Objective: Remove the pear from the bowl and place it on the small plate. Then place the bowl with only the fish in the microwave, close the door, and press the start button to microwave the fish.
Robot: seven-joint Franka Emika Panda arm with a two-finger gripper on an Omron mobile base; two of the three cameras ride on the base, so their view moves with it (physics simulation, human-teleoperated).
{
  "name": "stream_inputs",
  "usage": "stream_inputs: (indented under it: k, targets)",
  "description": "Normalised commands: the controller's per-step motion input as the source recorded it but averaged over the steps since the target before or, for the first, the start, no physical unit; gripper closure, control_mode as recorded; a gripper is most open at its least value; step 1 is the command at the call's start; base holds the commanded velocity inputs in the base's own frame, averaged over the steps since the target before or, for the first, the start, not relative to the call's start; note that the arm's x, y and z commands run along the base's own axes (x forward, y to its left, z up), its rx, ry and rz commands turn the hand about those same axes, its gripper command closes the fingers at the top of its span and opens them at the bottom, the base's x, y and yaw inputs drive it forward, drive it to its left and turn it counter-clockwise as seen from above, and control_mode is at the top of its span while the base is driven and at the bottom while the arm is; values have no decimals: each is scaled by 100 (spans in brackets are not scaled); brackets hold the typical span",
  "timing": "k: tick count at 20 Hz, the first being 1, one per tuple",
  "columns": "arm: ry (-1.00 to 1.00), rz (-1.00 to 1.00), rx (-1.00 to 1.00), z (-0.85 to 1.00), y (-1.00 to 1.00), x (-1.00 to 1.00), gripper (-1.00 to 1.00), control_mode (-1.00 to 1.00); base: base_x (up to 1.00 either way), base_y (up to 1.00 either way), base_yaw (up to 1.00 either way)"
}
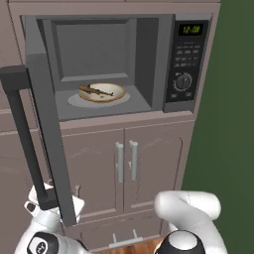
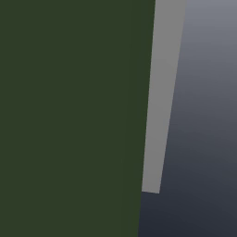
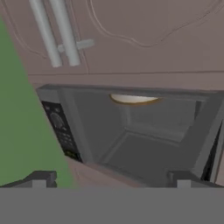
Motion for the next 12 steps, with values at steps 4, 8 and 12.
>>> stream_inputs:
  k: [4, 8, 12]
  targets:
    - [-5, -10, 5, 52, 26, -7, -100, -100, 0, 0, 0]
    - [-6, -13, 4, 61, 1, -14, -100, -100, 0, 0, 0]
    - [-12, -18, 1, 59, 0, -17, -100, -100, 0, 0, 0]
